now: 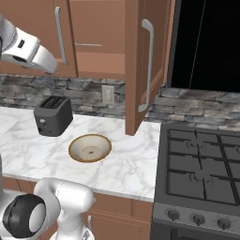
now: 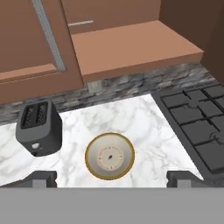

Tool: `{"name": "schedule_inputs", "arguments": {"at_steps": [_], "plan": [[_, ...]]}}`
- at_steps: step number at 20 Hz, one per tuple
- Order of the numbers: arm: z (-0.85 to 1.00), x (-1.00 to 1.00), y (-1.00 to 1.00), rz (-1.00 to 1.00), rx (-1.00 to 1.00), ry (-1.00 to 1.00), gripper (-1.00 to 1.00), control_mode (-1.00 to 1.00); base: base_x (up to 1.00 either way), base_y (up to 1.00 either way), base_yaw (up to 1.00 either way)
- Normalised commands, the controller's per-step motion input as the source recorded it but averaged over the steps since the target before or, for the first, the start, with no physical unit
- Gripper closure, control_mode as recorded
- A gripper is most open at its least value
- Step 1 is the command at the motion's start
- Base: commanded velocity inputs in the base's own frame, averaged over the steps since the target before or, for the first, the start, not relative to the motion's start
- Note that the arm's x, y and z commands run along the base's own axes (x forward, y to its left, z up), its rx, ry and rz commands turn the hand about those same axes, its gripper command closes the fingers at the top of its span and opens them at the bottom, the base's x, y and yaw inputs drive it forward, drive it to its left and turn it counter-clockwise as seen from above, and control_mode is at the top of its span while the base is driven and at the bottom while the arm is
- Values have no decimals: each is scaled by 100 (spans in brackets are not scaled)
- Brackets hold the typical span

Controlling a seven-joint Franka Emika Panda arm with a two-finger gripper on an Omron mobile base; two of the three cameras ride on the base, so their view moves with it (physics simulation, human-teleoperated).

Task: Open the cabinet and setup a tea strainer by placing it in the bowl upright.

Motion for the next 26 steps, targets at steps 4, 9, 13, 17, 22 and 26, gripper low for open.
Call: {"name": "schedule_inputs", "arguments": {"at_steps": [4, 9, 13, 17, 22, 26], "plan": [[26, 0, 6, 2, 0, -10, -100, -100, 0, 0, 0], [0, 18, 17, 3, -2, -22, -100, -100, 0, 0, 0], [0, 47, 17, 2, -11, -22, -100, -100, 0, 0, 0], [0, 20, 6, 1, -13, -14, -100, -100, 0, 0, 0], [0, 35, 6, 1, -1, 0, -100, -100, 0, 0, 0], [0, 66, 0, 7, 0, 0, -100, -100, 0, 0, 0]]}}
